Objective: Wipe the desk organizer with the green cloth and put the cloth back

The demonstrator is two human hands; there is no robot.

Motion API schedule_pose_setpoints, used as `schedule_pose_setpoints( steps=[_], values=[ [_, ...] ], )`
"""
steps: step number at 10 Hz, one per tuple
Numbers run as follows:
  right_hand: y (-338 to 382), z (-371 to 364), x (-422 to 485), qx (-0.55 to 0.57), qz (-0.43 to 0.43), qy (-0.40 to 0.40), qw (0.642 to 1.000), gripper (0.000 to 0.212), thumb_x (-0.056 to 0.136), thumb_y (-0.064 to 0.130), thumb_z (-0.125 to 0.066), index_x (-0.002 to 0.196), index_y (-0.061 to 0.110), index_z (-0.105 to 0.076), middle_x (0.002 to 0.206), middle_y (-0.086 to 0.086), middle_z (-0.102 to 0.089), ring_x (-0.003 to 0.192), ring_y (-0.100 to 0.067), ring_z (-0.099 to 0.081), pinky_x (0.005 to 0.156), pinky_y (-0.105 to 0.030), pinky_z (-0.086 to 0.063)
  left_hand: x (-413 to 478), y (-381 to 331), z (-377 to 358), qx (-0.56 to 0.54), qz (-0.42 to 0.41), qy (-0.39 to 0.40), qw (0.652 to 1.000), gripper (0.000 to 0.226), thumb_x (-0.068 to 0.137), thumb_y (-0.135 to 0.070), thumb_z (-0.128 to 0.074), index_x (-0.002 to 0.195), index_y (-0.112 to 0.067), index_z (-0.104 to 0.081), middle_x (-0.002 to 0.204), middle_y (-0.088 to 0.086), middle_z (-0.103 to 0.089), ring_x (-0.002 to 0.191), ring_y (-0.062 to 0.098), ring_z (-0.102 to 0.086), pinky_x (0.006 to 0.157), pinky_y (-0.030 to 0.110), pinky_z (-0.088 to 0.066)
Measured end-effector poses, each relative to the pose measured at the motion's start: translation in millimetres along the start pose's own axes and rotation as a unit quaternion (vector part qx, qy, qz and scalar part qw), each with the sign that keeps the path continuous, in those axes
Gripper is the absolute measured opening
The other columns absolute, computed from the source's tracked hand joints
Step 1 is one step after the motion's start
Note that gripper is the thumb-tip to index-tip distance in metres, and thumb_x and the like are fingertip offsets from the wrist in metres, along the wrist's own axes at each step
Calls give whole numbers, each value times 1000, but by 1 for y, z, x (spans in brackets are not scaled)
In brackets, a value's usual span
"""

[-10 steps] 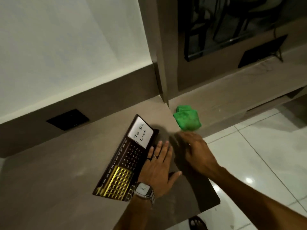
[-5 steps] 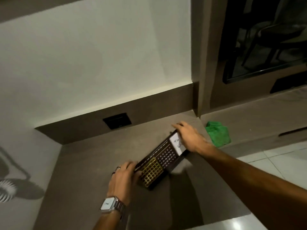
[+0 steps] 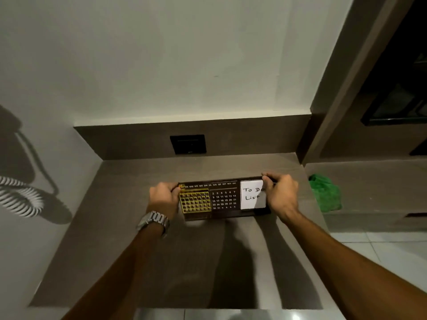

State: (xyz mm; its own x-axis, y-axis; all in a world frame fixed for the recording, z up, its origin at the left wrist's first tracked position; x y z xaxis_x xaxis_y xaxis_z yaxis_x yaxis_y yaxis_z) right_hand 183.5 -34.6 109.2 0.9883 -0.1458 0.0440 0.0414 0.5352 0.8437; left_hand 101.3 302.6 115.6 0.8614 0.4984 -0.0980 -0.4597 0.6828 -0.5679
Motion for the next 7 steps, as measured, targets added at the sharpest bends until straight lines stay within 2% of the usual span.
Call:
schedule_pose_setpoints(
  steps=[1, 2, 3, 4, 5, 6, 7],
  values=[
    [4, -14, 4, 10, -16, -8, 1000, 20, 95, 17, -58, 109, 9, -70, 95, -4, -73, 77, -7, -64, 58, -4, -45, 19, 5, 6, -2, 14, -2, 1000, 32, 95, -20, -53, 125, -12, -62, 122, 17, -65, 105, 30, -61, 95, 34, -46],
    [8, -25, 8, 7, -24, -4, 1000, 21, 96, 19, -56, 111, 10, -68, 97, -4, -71, 74, -4, -61, 54, -5, -43, 30, 4, 9, -10, 16, 6, 1000, 35, 96, -17, -53, 130, -12, -58, 131, 16, -61, 117, 28, -59, 100, 27, -41],
    [11, -29, 11, 9, -25, -1, 1000, 23, 96, 18, -56, 114, 9, -67, 101, -3, -69, 75, -1, -56, 47, -1, -40, 37, 6, 9, -13, 3, 16, 1000, 37, 96, -18, -51, 133, -13, -55, 133, 18, -57, 117, 27, -57, 99, 27, -41],
    [12, -31, 13, 12, -25, 7, 1000, 23, 96, 18, -56, 115, 9, -66, 105, -3, -69, 81, -3, -58, 52, -2, -42, 36, 9, 10, -5, -8, 10, 1000, 38, 97, -21, -49, 133, -13, -54, 131, 19, -56, 101, 16, -50, 90, 29, -43],
    [11, -31, 16, 23, -25, 17, 999, 24, 96, 19, -56, 116, 9, -65, 108, -6, -69, 91, -11, -63, 69, -16, -52, 34, 17, 11, 1, 14, -3, 1000, 37, 97, -25, -48, 131, -11, -54, 128, 19, -53, 92, 12, -40, 81, 27, -38],
    [11, -35, 14, 32, -33, 39, 998, 29, 96, 21, -56, 122, 11, -61, 116, -9, -67, 100, -15, -64, 71, -20, -56, 26, 13, 13, 6, 12, 18, 1000, 35, 97, -25, -48, 130, -13, -54, 125, 21, -51, 87, 14, -40, 78, 30, -39],
    [14, -19, 12, 60, -20, 13, 998, 36, 96, 24, -56, 131, 18, -55, 123, -7, -64, 90, -4, -60, 59, -7, -51, 21, 11, 24, 15, 5, 8, 1000, 45, 97, -33, -49, 137, -13, -45, 125, 21, -49, 88, 18, -46, 77, 33, -42]
  ],
)
Point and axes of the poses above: each hand's wrist, its own x-axis towards the middle knuckle, its own z-axis out of the back of the hand, y = z × x, the point moved 10 cm from there along x, towards the middle knuckle
